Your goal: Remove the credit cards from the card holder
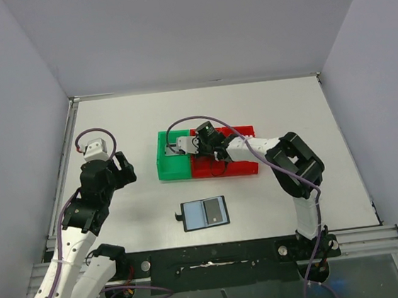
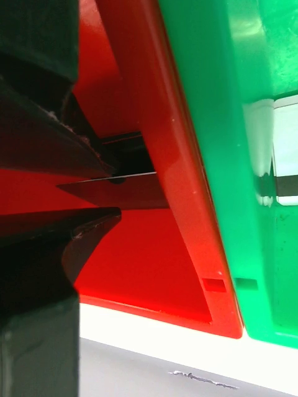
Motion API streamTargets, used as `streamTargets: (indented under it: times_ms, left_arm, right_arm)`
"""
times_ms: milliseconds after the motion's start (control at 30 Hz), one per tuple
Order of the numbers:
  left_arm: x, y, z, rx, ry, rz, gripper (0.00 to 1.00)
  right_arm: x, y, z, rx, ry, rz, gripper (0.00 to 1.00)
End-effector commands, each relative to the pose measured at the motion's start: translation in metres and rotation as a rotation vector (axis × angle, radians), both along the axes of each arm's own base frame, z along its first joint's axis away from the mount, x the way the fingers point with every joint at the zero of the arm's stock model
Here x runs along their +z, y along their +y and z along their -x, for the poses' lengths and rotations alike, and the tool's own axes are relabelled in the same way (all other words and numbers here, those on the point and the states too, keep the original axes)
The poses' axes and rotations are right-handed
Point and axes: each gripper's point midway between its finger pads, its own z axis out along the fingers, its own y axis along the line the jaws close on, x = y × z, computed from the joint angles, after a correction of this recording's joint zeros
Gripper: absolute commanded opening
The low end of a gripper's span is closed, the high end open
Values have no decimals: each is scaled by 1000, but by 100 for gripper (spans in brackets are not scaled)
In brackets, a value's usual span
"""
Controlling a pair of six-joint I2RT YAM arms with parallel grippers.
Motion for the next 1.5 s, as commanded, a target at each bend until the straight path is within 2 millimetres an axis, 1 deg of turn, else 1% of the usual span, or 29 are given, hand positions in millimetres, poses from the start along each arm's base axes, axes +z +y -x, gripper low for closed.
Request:
streamTargets:
  times_ms: [0, 133, 233, 300, 400, 467, 700, 1000, 1133, 1200, 1267, 1367, 1400, 1433, 1467]
  left_arm:
    - [15, -4, -8, -15, -65, 14, 73]
    - [14, -4, -8, -19, -61, 13, 73]
    - [13, -5, -8, -21, -58, 13, 73]
    - [13, -5, -9, -22, -57, 12, 73]
    - [12, -6, -9, -25, -55, 12, 73]
    - [12, -6, -9, -26, -55, 13, 73]
    - [11, -6, -9, -27, -50, 13, 73]
    - [10, -7, -9, -32, -46, 14, 73]
    - [10, -7, -9, -34, -45, 15, 73]
    - [11, -7, -9, -34, -46, 14, 73]
    - [11, -8, -9, -37, -46, 15, 73]
    - [10, -9, -10, -41, -46, 15, 73]
    - [10, -9, -10, -43, -46, 15, 73]
    - [10, -9, -10, -45, -45, 15, 73]
    - [9, -9, -10, -45, -42, 14, 73]
  right_arm:
    - [21, 3, -11, -21, -42, -45, 28]
    - [26, 1, -7, -18, -31, -55, 36]
    - [30, 1, -6, -15, -25, -65, 40]
    - [33, 3, -5, -14, -22, -81, 45]
    - [38, 4, -4, -12, -14, -100, 48]
    - [39, 5, -4, -12, -9, -113, 52]
    - [42, 4, -4, -25, -3, -148, 55]
    - [66, 12, -1, -20, -15, -238, 57]
    - [73, 12, -1, -20, -21, -257, 57]
    - [83, 14, 1, -29, -23, -292, 57]
    - [99, 17, 6, -45, -22, -361, 58]
    - [132, 19, 12, -94, -53, -518, 60]
    - [153, 18, 16, -109, -86, -594, 62]
    - [159, 13, 19, -144, -100, -639, 63]
    - [168, 8, 22, -185, -113, -692, 68]
